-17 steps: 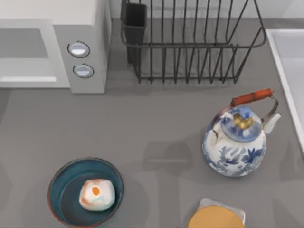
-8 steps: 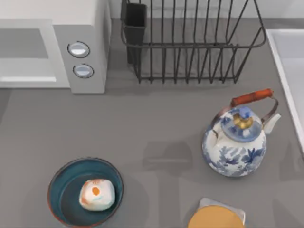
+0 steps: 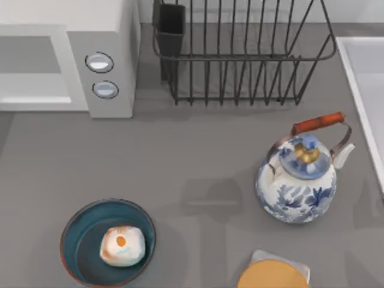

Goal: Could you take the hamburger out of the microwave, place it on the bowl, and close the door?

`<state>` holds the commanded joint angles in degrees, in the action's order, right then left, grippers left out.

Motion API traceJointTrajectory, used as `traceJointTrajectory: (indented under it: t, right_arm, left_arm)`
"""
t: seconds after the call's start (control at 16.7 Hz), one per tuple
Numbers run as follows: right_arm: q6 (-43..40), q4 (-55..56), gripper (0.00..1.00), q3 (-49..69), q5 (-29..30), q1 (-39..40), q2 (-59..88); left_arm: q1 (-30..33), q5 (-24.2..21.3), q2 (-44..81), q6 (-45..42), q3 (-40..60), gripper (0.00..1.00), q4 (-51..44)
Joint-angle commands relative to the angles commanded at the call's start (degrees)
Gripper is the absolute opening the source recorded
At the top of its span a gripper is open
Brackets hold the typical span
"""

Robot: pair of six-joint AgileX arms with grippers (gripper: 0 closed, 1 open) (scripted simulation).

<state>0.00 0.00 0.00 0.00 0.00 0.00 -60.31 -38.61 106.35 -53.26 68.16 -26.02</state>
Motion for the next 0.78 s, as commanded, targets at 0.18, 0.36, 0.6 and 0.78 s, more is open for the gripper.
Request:
traceJointTrajectory:
  t: [0.18, 0.36, 0.6, 0.78]
  right_arm:
    - [0.00, 0.00, 1.00, 0.00, 0.00, 0.00, 0.00]
    - [0.00, 0.00, 1.00, 0.00, 0.00, 0.00, 0.00]
    - [0.00, 0.00, 1.00, 0.00, 0.00, 0.00, 0.00]
    - [0.00, 0.00, 1.00, 0.00, 0.00, 0.00, 0.00]
  left_arm:
    - [-0.12, -0.09, 1.53, -0.10, -3.13, 0.00, 3.87]
    - [-0.13, -0.10, 1.58, -0.11, -3.22, 0.00, 3.97]
    - [1.36, 0.50, -0.86, 1.30, -5.40, 0.00, 5.13]
    - [4.54, 2.09, -6.64, 4.78, -12.90, 0.00, 8.47]
